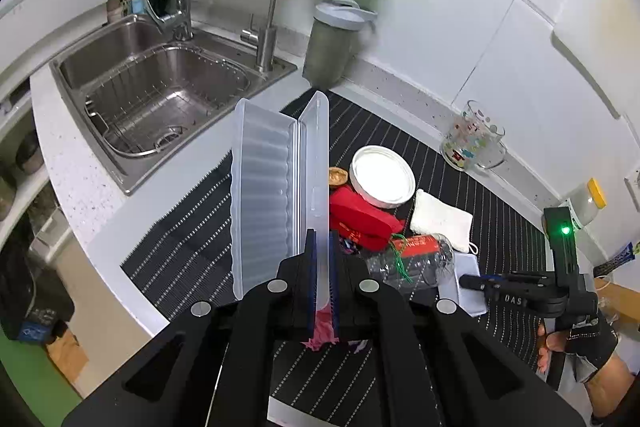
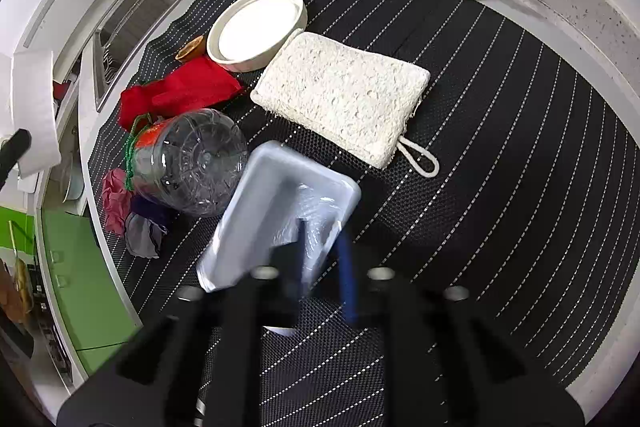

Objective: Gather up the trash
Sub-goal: 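Carry the clear box and white tray over the pink trash bin with both grippers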

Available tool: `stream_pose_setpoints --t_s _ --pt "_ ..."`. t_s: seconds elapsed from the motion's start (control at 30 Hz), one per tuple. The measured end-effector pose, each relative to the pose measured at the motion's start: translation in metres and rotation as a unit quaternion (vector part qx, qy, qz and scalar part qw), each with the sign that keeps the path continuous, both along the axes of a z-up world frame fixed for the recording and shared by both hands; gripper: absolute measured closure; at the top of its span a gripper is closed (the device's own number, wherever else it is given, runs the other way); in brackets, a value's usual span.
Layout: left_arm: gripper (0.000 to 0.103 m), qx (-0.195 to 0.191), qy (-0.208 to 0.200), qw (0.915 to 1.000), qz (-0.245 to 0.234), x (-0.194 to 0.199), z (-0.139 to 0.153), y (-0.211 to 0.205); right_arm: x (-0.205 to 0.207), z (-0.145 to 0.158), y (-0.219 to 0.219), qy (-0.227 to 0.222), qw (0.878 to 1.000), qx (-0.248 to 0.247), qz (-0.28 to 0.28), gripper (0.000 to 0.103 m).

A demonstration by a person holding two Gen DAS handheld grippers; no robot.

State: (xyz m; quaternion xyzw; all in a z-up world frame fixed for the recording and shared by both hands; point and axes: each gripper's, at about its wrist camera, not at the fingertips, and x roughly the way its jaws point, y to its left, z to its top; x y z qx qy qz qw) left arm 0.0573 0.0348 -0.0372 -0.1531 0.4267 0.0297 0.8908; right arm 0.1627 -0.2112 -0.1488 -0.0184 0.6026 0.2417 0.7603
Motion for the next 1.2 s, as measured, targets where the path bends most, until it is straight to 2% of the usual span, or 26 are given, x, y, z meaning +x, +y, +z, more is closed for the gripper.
stream_pose_setpoints --t_s 0.17,0.27,0.5,0.6,0.8,1.07,1.2 --pt "0.098 -0.002 0.004 1.0000 -0.001 -0.005 0.001 -0.007 -0.006 0.018 -0.002 -0.020 1.000 0.006 0.015 0.101" --pt "0.098 -0.001 0.002 1.0000 0.005 -0.013 0.006 -0.011 -0.012 0.039 0.000 -0.045 0.998 0.005 0.036 0.101" --pt "0.098 0.007 -0.002 0.9989 0.047 -0.054 0.017 -0.012 -0.035 0.093 0.025 -0.116 0.985 0.010 0.130 0.101" --pt "0.098 0.010 0.000 0.9971 0.076 -0.079 0.018 -0.006 -0.053 0.106 0.050 -0.135 0.973 0.017 0.187 0.101" --pt "0.098 0.018 0.006 0.9875 0.157 -0.155 0.025 0.017 -0.103 0.122 0.117 -0.149 0.943 0.050 0.294 0.101" --pt "0.098 0.022 0.013 0.9646 0.263 -0.268 0.027 0.066 -0.201 0.122 0.218 -0.136 0.900 0.089 0.405 0.101" --pt "0.098 0.013 0.019 0.9542 0.298 -0.314 0.015 0.095 -0.249 0.107 0.269 -0.121 0.886 0.092 0.438 0.101"
